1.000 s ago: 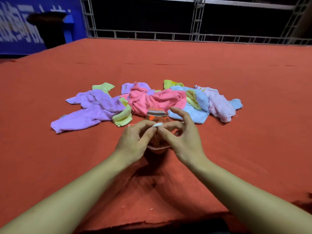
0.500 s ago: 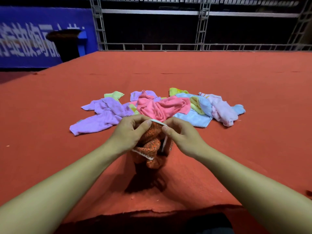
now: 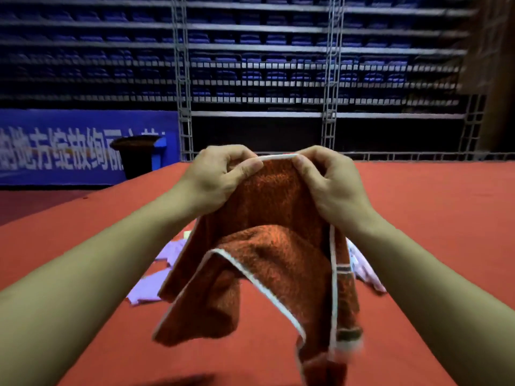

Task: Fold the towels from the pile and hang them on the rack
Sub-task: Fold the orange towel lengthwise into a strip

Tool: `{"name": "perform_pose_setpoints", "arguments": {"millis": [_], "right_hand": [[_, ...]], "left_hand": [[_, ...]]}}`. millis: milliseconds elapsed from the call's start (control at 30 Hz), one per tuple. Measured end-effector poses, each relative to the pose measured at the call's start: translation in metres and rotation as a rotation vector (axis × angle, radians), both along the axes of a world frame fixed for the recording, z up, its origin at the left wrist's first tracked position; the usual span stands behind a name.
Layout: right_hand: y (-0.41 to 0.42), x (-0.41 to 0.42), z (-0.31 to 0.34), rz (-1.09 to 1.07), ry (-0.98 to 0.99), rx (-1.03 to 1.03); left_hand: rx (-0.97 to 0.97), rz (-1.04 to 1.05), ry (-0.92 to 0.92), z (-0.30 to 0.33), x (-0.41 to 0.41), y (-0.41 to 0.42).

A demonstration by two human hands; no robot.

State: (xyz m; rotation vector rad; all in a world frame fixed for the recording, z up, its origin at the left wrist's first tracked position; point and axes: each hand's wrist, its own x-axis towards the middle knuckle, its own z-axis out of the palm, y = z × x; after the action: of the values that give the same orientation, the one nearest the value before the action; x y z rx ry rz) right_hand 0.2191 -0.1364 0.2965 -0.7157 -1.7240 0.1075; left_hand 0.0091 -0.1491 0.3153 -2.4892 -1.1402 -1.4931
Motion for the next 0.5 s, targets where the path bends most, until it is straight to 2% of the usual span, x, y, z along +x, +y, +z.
{"name": "perform_pose_setpoints", "arguments": {"millis": [100, 167, 333, 500], "right_hand": [[0.005, 0.008, 0.034, 0.023, -0.102, -0.007], [0.015, 0.016, 0.026, 0.051, -0.229, -0.107], [0.040, 0.046, -0.082, 0.044, -0.570, -0.455], [0.049, 0.075, -0.187, -0.044, -0.641, -0.607]], "left_hand": [[0.028, 0.017, 0.032, 0.032, -0.002, 0.007], [-0.018, 0.045, 0.078, 0.022, -0.006, 0.021], [-0.323, 0.109, 0.113, -0.094, -0.026, 0.057], [-0.519, 0.076, 0.158, -0.197, -0.027, 0.059]]}}
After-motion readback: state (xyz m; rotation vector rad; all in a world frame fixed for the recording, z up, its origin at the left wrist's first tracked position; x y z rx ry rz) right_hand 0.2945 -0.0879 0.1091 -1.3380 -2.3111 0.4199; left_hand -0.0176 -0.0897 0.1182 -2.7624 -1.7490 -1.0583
